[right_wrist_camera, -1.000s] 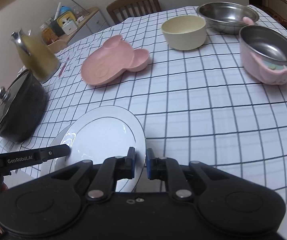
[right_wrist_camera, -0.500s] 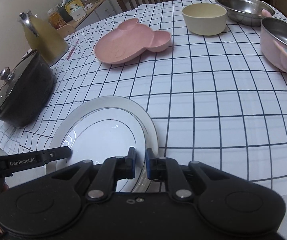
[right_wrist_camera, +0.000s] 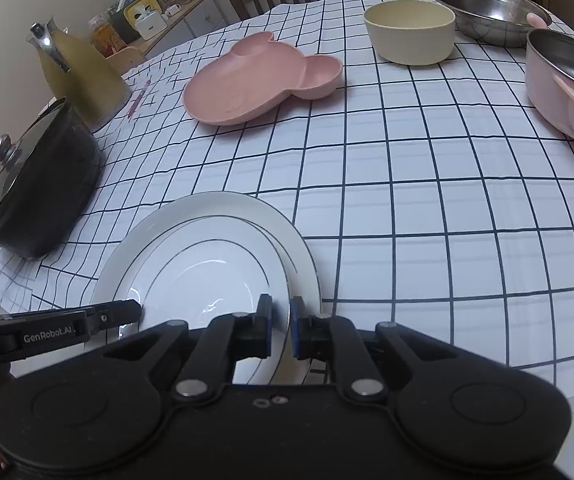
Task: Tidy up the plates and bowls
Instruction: 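Lower the small plate onto the large white plate with both grippers, then open both grippers and withdraw from the stacked plates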
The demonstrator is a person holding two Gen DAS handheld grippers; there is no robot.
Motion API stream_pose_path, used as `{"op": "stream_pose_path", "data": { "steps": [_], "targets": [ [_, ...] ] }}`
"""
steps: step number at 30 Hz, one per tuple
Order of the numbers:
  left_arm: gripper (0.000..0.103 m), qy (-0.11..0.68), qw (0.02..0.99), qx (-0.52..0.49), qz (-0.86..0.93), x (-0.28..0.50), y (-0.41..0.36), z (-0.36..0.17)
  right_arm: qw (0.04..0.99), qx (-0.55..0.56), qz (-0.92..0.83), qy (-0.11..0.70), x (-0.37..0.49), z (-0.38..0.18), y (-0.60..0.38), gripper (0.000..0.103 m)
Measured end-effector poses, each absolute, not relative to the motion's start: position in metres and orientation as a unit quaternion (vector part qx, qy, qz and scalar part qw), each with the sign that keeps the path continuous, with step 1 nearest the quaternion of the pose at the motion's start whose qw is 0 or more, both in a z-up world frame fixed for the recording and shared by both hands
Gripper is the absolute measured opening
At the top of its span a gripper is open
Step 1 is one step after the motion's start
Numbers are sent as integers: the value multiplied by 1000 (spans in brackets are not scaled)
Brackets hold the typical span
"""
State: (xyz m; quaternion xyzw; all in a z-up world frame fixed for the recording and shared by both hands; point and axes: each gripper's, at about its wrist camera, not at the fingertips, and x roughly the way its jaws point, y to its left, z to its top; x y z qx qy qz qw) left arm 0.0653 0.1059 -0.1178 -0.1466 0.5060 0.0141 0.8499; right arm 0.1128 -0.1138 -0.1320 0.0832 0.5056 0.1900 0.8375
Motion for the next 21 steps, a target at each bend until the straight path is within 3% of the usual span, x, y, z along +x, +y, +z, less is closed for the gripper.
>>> {"op": "stream_pose_path", "data": {
  "steps": [14,21],
  "targets": [
    [12,496,858,-129,26,63,109,-110,834,71,192,512,113,-137,-104,11],
    [12,489,863,-120,27,60,109,-104,839,58,194,504,110,-132,-99,21]
  ]
}}
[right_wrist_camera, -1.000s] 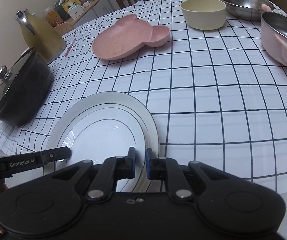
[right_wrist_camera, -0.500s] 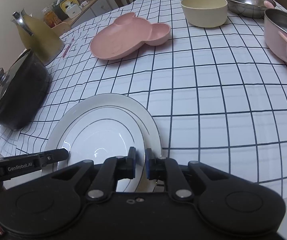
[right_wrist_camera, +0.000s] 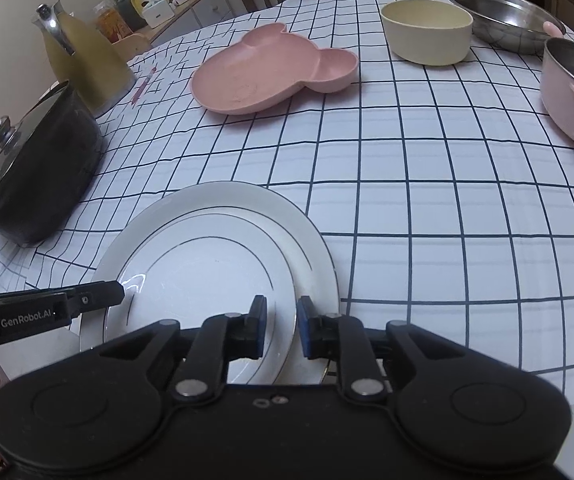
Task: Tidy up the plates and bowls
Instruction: 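Open both grippers and withdraw from the stacked plates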
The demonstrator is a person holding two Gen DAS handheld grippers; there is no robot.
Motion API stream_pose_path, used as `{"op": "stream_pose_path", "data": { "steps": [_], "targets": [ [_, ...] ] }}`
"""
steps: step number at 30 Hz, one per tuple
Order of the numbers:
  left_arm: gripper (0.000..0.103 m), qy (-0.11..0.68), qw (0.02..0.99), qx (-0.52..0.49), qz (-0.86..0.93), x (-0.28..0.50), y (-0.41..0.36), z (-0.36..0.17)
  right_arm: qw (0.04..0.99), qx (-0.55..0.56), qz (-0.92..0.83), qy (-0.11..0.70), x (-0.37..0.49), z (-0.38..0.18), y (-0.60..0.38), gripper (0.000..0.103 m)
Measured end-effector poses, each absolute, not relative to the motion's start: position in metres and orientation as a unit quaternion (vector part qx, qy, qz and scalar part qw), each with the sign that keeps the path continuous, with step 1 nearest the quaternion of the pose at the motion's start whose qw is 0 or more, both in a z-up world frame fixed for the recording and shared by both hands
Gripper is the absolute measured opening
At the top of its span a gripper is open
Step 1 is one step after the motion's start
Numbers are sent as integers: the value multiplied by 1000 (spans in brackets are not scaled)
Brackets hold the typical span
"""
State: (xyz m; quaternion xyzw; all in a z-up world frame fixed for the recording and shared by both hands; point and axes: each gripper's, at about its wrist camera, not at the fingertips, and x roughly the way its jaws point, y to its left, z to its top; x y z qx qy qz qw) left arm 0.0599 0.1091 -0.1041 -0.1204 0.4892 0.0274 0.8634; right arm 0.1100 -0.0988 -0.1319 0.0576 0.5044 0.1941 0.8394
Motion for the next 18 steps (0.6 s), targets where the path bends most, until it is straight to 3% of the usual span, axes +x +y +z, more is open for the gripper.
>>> {"op": "stream_pose_path", "data": {
  "steps": [8,18],
  "targets": [
    [12,470,877,-104,15,55,102,-87,851,42,208,480,99,-112,-97,24],
    [13,439,894,-86,-3,52,88,-61,876,23,217,430,82,-78,-98,36]
  ]
}}
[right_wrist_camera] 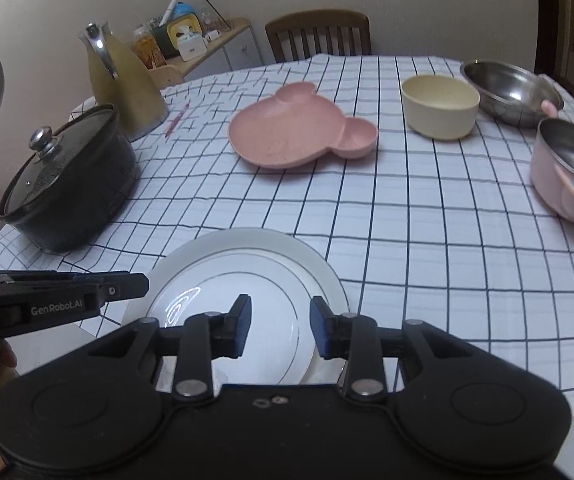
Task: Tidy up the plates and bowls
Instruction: 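Open both grippers and withdraw from the stacked plates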
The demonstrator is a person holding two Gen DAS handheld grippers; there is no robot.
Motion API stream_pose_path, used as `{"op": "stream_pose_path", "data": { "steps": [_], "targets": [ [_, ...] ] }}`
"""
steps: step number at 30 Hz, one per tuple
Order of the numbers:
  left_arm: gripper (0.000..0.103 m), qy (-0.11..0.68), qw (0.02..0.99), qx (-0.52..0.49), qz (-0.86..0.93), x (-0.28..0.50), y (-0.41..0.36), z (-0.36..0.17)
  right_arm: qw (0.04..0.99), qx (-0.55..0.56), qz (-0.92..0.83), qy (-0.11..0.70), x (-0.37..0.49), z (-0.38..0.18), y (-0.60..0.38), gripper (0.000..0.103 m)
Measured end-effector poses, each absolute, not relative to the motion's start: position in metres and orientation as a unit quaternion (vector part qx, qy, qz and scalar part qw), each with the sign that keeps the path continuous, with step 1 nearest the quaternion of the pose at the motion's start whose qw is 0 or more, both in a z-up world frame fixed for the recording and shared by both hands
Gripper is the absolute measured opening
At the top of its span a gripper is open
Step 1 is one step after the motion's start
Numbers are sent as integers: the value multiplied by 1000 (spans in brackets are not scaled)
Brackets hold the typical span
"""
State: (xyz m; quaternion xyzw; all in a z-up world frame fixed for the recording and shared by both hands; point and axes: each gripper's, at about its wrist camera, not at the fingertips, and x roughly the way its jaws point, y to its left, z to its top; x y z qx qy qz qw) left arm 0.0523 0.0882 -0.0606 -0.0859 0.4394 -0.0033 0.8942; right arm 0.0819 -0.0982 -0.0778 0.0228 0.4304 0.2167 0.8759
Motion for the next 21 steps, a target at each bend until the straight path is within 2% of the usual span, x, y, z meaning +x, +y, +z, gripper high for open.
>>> {"op": "stream_pose_path", "data": {
  "steps": [15,17,19,21],
  "targets": [
    [13,403,912,-64,-38,57,64,-32,905,22,201,374,69,-45,-113,64],
    [13,399,914,-61,-43,58,60,-29,908,22,197,369,68,-42,-116,65],
    [14,395,916,-57,-48,59,56,-26,911,24,192,363,67,-38,-120,72],
    [21,390,918,-54,-52,61,51,-24,915,25,186,357,66,-35,-125,77]
  ]
}}
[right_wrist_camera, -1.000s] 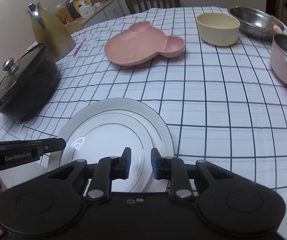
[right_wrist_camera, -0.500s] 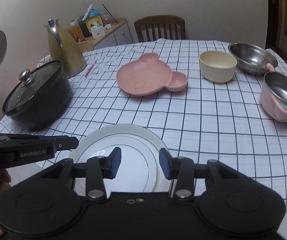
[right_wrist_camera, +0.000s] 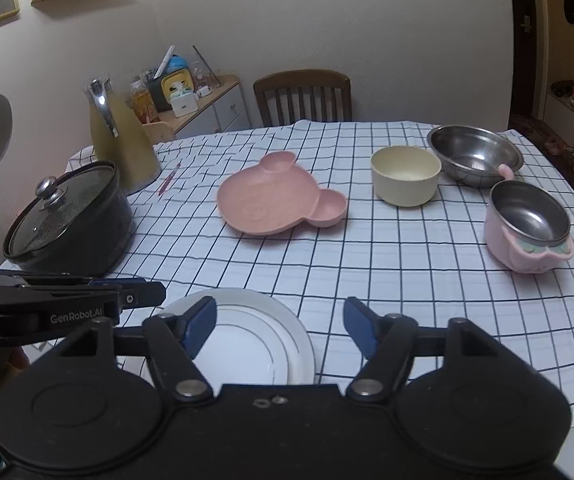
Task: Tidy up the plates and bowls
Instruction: 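Move both grippers toward the pink bear-shaped plate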
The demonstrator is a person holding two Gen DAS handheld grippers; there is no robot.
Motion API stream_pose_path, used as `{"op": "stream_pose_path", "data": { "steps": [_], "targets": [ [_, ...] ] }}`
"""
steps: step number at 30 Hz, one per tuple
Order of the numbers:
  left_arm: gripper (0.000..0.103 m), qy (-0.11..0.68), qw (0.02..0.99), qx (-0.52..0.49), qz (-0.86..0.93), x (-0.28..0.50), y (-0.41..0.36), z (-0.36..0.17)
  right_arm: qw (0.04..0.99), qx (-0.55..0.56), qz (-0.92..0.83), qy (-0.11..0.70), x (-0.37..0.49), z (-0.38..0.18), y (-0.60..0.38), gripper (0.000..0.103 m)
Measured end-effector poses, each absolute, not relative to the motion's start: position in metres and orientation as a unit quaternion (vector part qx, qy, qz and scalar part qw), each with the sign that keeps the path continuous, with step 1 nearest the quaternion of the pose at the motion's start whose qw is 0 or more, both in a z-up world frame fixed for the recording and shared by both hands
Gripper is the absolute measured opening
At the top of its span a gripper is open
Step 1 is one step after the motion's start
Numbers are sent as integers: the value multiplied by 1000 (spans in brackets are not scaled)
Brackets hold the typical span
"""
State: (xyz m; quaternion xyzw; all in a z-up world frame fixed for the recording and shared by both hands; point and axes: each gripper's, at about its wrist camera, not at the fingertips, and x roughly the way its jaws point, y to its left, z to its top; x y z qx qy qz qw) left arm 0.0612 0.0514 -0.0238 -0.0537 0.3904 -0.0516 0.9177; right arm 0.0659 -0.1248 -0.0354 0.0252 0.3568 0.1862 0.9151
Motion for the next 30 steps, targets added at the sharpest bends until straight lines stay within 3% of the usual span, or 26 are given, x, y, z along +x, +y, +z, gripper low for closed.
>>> {"op": "stream_pose_path", "data": {
  "steps": [1,3,5,12,16,30],
  "targets": [
    [25,387,919,-52,-52,62,50,-22,916,25,185,354,66,-34,-127,79],
    [44,381,922,-51,-51,64,47,-20,919,24,180,350,67,-31,-130,81],
    [56,373,926,-48,-47,66,46,-18,921,24,177,346,70,-30,-134,83],
    [71,358,932,-38,-30,81,50,-11,927,27,166,335,83,-27,-140,96],
    [72,350,936,-28,-20,93,55,-7,931,26,155,330,91,-28,-137,101],
    [72,353,936,-3,-5,154,74,-13,925,42,128,355,138,-40,-121,102]
  ]
}}
